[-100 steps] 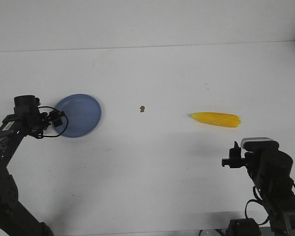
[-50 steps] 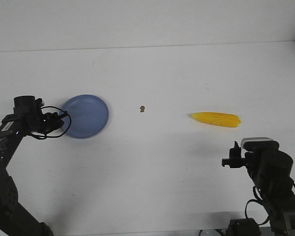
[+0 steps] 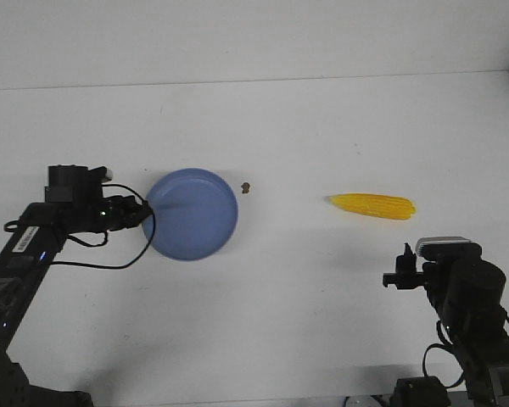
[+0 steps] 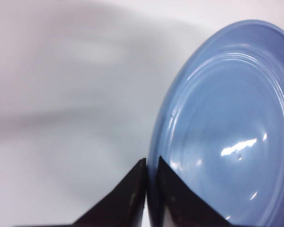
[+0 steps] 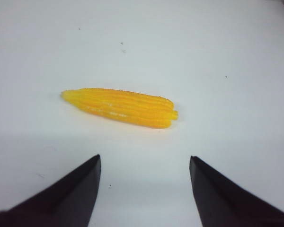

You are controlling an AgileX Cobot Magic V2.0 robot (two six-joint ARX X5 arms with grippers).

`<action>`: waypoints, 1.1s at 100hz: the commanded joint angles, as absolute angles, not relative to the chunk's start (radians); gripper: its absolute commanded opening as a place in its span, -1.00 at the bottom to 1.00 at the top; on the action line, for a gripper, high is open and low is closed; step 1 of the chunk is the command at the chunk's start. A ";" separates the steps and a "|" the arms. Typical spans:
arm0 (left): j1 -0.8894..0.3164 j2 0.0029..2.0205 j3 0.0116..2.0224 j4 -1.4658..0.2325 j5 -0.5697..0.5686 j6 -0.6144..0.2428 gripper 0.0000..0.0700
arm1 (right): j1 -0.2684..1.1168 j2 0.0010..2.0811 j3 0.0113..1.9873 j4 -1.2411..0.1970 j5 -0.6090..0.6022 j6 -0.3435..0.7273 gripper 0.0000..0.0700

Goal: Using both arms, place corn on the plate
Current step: 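Push the blue plate with the left gripper toward the table center, then release the plate and pull the left gripper back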

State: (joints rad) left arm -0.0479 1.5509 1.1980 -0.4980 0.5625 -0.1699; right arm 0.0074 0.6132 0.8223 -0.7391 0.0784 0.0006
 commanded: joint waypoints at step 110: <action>-0.367 1.629 0.979 -0.280 0.512 -0.190 -0.99 | 0.007 0.617 0.838 -0.689 0.079 0.012 0.13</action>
